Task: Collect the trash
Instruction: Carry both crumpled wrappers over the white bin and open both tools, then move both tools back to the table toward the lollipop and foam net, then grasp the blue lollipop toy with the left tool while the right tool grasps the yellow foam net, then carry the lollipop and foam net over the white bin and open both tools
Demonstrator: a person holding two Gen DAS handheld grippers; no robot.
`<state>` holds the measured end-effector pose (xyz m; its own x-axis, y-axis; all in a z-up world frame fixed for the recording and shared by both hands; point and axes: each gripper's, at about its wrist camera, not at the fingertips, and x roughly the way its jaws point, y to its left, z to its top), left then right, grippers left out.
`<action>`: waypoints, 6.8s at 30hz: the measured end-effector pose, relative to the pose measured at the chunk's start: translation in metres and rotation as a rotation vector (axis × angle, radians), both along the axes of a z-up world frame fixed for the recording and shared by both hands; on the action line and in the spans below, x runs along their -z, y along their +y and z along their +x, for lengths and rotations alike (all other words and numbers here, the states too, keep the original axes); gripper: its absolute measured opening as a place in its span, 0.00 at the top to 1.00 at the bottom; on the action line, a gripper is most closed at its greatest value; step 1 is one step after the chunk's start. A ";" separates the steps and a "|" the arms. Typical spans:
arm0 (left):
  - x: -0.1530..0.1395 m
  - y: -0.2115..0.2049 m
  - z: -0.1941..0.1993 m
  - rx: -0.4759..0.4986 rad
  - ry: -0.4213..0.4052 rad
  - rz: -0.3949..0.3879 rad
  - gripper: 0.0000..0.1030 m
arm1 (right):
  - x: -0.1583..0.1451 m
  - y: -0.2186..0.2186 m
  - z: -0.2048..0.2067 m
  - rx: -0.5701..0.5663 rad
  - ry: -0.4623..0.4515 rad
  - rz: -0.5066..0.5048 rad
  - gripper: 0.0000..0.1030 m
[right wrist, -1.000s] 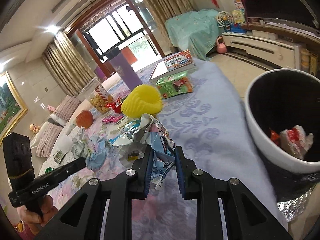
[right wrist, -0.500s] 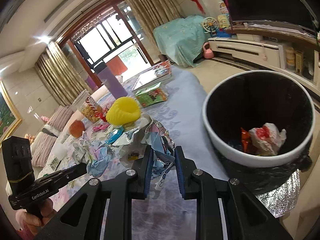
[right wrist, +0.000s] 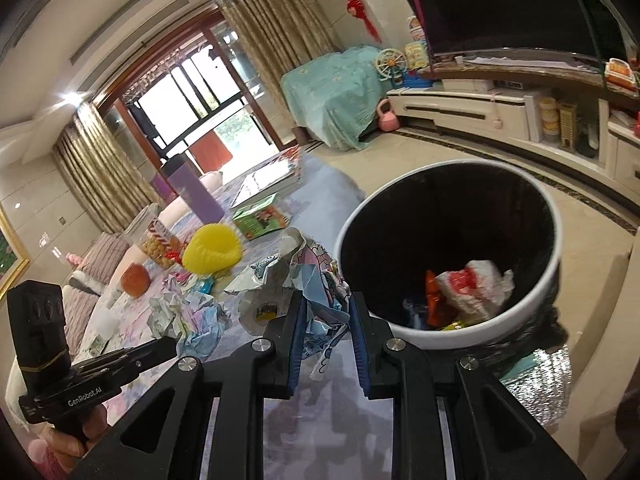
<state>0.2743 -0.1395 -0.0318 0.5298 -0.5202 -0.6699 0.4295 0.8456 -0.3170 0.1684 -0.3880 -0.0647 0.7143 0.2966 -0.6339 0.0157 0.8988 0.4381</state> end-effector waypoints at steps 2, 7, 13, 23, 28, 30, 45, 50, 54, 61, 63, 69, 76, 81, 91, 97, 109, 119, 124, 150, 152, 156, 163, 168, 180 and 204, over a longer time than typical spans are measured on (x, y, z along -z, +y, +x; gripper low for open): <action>0.000 -0.007 0.002 0.011 -0.001 0.001 0.93 | -0.002 -0.006 -0.002 0.012 -0.002 -0.004 0.79; -0.001 -0.025 0.008 0.041 -0.010 0.011 0.93 | -0.006 -0.022 -0.004 0.041 -0.008 -0.016 0.79; -0.003 -0.047 0.015 0.071 -0.021 0.022 0.93 | -0.007 -0.035 -0.002 0.063 -0.009 -0.023 0.79; -0.002 -0.080 0.034 0.103 -0.028 0.035 0.93 | -0.006 -0.055 0.006 0.083 0.002 -0.040 0.79; -0.002 -0.094 0.049 0.114 -0.034 0.037 0.93 | -0.007 -0.062 0.011 0.088 0.011 -0.056 0.79; -0.002 -0.100 0.055 0.118 -0.031 0.034 0.93 | -0.007 -0.065 0.014 0.088 0.015 -0.065 0.79; 0.016 -0.144 0.090 0.158 0.006 0.059 0.93 | 0.004 -0.082 0.029 0.103 0.083 -0.122 0.79; 0.019 -0.153 0.099 0.161 0.015 0.069 0.92 | 0.007 -0.086 0.035 0.103 0.094 -0.131 0.78; 0.021 -0.160 0.105 0.168 0.029 0.069 0.92 | 0.007 -0.088 0.039 0.100 0.102 -0.142 0.75; 0.027 -0.163 0.113 0.162 0.063 0.065 0.77 | 0.009 -0.092 0.044 0.100 0.127 -0.146 0.50; 0.027 -0.160 0.110 0.154 0.062 0.065 0.76 | 0.009 -0.093 0.042 0.106 0.124 -0.139 0.50; 0.024 -0.132 0.090 0.095 0.035 0.058 0.51 | 0.004 -0.089 0.031 0.118 0.093 -0.100 0.29; 0.028 -0.080 0.062 0.003 0.038 0.053 0.49 | -0.003 -0.063 0.021 0.096 0.042 -0.038 0.16; 0.030 -0.037 0.041 -0.060 0.045 0.058 0.49 | -0.005 -0.031 0.019 0.043 0.025 -0.010 0.14; 0.022 0.033 0.005 -0.172 0.039 0.068 0.49 | 0.005 0.035 0.024 -0.081 0.040 -0.001 0.14; 0.022 0.066 -0.009 -0.225 0.046 0.071 0.49 | 0.011 0.070 0.030 -0.144 0.054 -0.010 0.14; 0.025 0.105 0.009 -0.260 0.053 0.120 0.48 | 0.023 0.112 0.047 -0.224 0.077 -0.012 0.14; 0.039 0.112 0.052 -0.213 0.064 0.160 0.48 | 0.030 0.131 0.071 -0.255 0.089 0.005 0.14; 0.044 0.110 0.074 -0.161 0.061 0.190 0.48 | 0.033 0.143 0.091 -0.277 0.092 0.018 0.14; 0.055 0.094 0.084 -0.132 0.021 0.237 0.68 | 0.043 0.154 0.137 -0.306 0.086 0.067 0.81; 0.052 0.094 0.077 -0.155 0.023 0.213 0.68 | 0.040 0.146 0.129 -0.294 0.082 0.069 0.81; 0.046 0.095 0.065 -0.187 0.028 0.162 0.68 | 0.032 0.127 0.109 -0.271 0.068 0.061 0.81; 0.029 0.079 0.048 -0.197 0.007 0.132 0.68 | 0.019 0.102 0.077 -0.237 0.047 0.031 0.81; 0.020 0.060 0.035 -0.167 -0.005 0.112 0.68 | 0.014 0.081 0.053 -0.183 0.041 0.007 0.81; 0.008 0.006 0.015 -0.057 -0.034 0.119 0.68 | 0.006 0.035 0.013 -0.067 0.027 -0.010 0.81; -0.009 -0.072 0.023 0.052 -0.079 0.142 0.68 | -0.005 -0.027 -0.012 0.053 -0.020 -0.048 0.84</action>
